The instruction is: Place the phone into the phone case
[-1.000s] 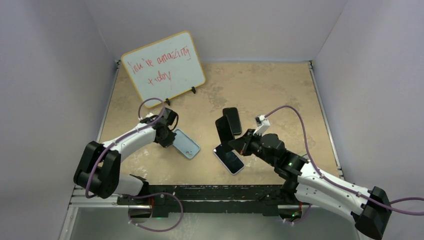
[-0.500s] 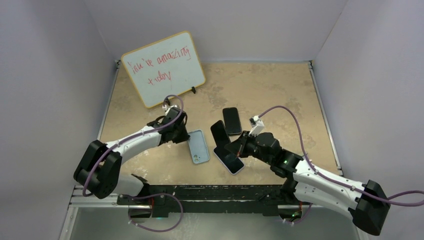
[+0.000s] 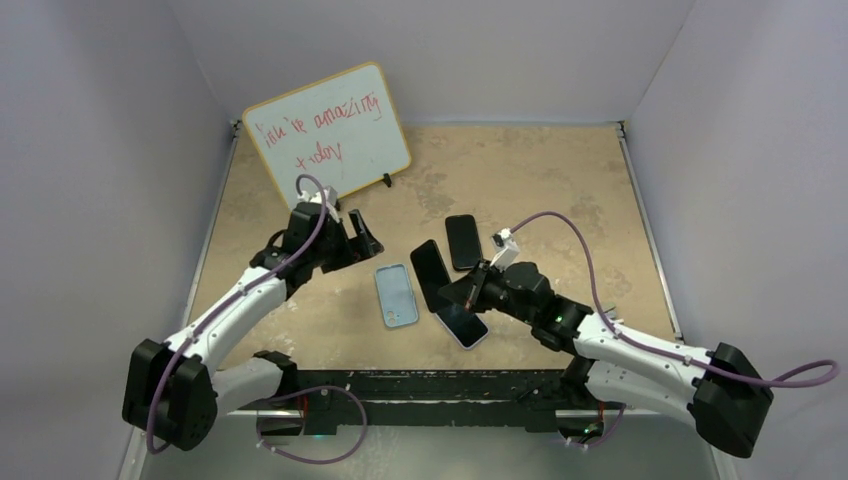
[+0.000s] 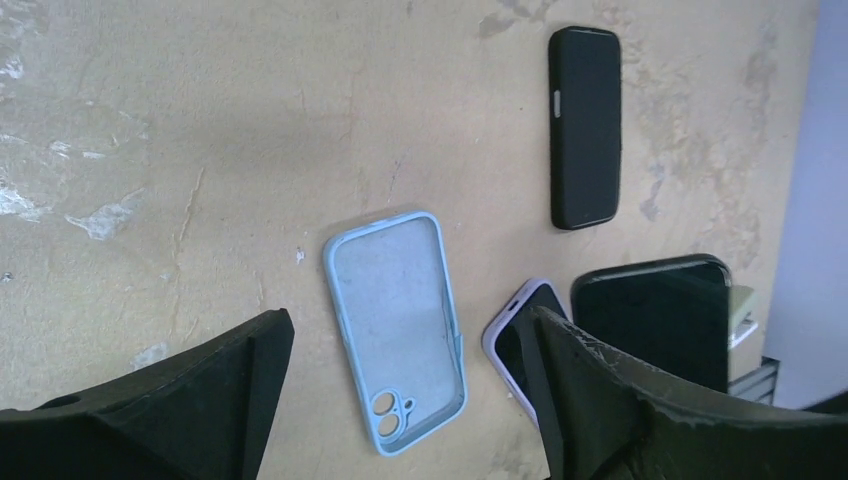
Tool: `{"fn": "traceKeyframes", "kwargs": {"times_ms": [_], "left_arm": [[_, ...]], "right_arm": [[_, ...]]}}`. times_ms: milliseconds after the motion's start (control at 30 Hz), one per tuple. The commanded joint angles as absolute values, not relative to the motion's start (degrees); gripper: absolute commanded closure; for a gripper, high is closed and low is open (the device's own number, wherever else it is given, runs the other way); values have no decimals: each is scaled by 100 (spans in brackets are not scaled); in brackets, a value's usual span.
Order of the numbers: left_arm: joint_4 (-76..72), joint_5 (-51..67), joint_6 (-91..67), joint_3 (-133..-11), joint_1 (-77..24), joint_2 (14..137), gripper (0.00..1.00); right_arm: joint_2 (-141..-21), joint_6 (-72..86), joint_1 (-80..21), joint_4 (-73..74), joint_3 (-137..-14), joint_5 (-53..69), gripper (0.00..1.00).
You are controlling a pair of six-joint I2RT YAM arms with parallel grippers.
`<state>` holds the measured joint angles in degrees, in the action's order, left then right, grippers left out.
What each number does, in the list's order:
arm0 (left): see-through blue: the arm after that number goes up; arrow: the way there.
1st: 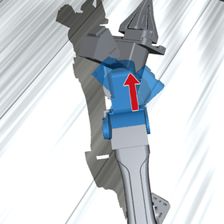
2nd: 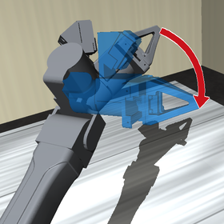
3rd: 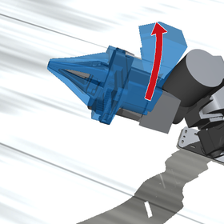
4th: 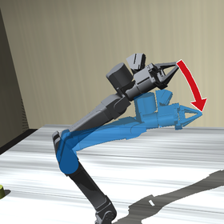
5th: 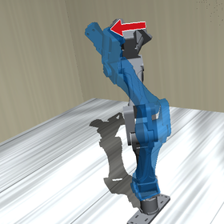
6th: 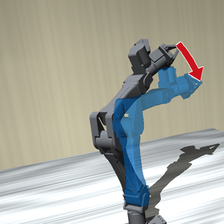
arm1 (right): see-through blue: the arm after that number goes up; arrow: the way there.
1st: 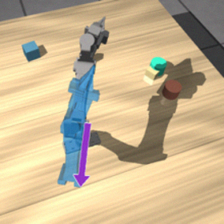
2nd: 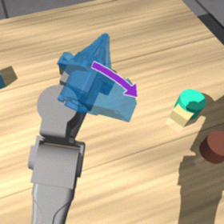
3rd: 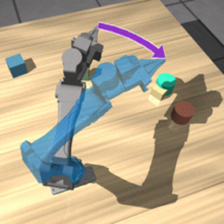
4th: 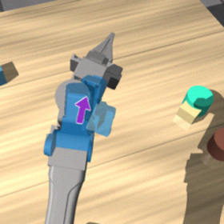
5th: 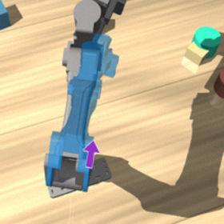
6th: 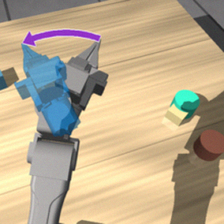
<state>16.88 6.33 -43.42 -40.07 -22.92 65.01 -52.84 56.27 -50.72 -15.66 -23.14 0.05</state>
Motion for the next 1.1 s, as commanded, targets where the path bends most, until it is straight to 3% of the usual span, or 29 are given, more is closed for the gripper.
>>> {"fn": "traceKeyframes", "kwargs": {"times_ms": [0,267,367,733,1067], "left_arm": [[1746,1429,-3597,-4130,-2052,6043,11],[1138,2771,-3756,-3550,-1879,5719,10],[1084,3294,-3813,-3420,-1856,5996,15],[377,3093,-4394,-2668,-1628,5682,19],[-246,3246,-4458,-2114,-1608,6081,31]], "right_arm": [[-5454,6070,-5088,-2524,-2247,64,100],[-5858,6413,-5168,-2804,-2193,-66,100],[-6037,6521,-5237,-2973,-2206,-108,100],[-7043,6602,-5862,-3320,-2764,-493,100],[-8116,6813,-6072,-3662,-3247,-849,100]]}}
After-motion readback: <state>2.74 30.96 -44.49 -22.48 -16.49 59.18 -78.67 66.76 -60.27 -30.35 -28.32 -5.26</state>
